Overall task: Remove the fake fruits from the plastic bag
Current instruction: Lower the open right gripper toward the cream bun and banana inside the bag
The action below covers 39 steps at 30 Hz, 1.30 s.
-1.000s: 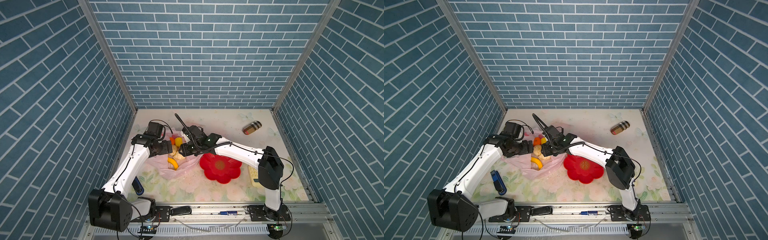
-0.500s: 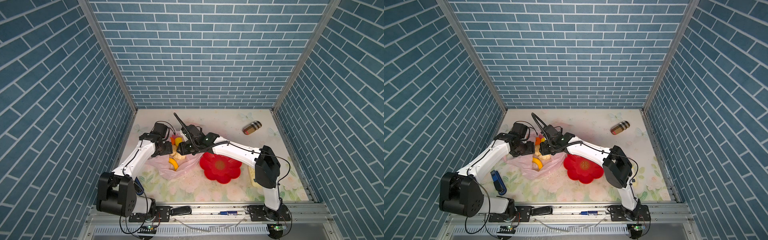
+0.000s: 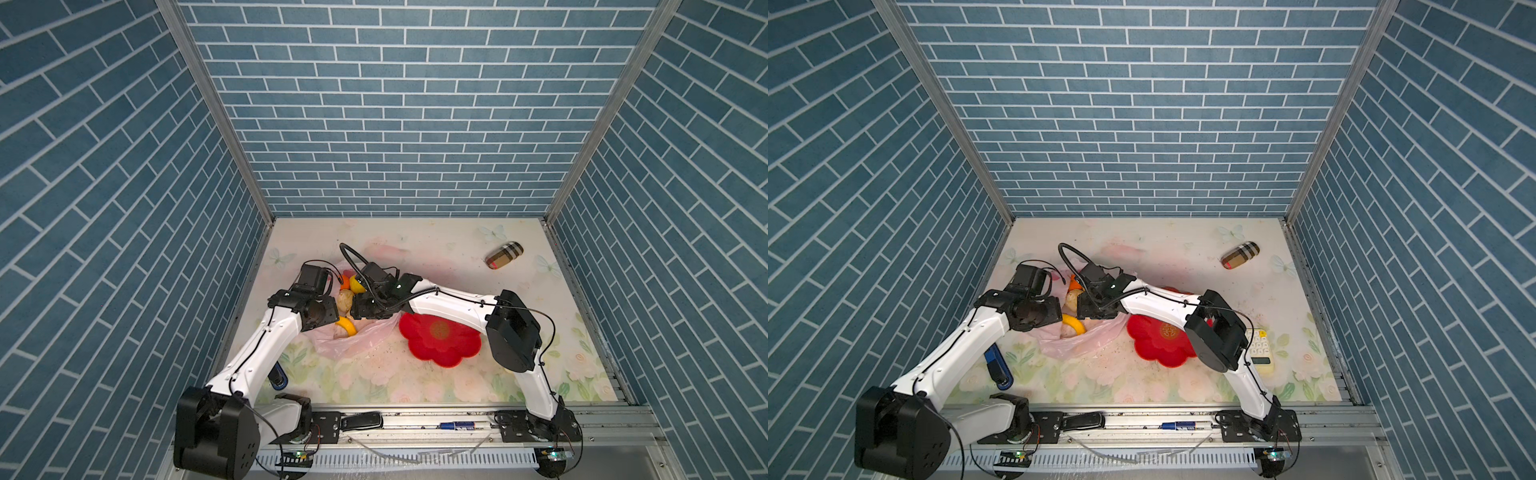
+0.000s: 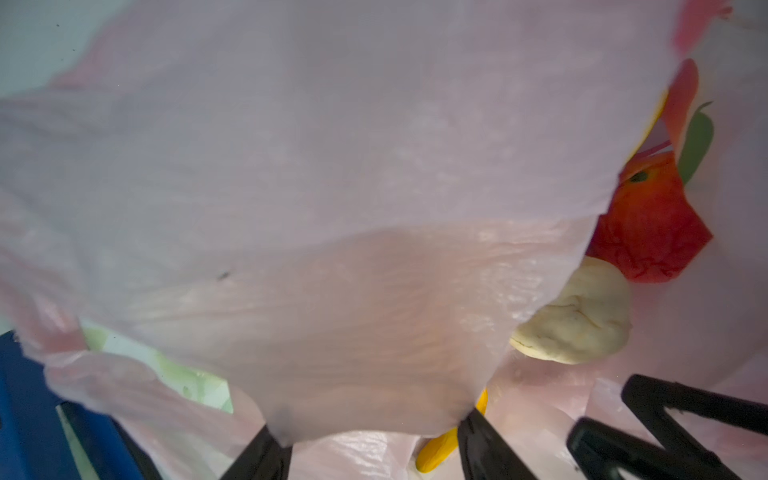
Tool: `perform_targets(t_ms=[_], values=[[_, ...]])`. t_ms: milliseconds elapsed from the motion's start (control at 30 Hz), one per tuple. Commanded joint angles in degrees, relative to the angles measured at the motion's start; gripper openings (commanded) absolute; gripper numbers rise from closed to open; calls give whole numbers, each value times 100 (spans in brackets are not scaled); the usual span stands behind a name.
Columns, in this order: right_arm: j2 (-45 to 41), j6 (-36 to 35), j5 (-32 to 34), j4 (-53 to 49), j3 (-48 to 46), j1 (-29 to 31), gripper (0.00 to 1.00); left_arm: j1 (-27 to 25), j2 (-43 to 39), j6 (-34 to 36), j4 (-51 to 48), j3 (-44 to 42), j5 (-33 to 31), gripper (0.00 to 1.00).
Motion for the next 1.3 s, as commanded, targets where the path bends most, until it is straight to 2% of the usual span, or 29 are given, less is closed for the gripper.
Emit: perform_targets(t_ms=[0, 133, 400, 667, 1267], values=[[97, 596, 303, -34, 88, 15, 67, -23, -146, -106, 57, -135, -132, 64], [242, 911, 383, -56, 150, 2, 74, -26, -127, -108, 177, -252, -75, 62], [345, 1377, 547, 388, -7, -107, 75, -23, -124, -75, 356, -337, 24, 51], [625, 1535, 565, 490, 142, -135, 75, -14, -142, -75, 429, -442, 239, 48], [256, 1266, 1051, -254, 694, 27, 73, -25, -534, -244, 470, -504, 717, 41]])
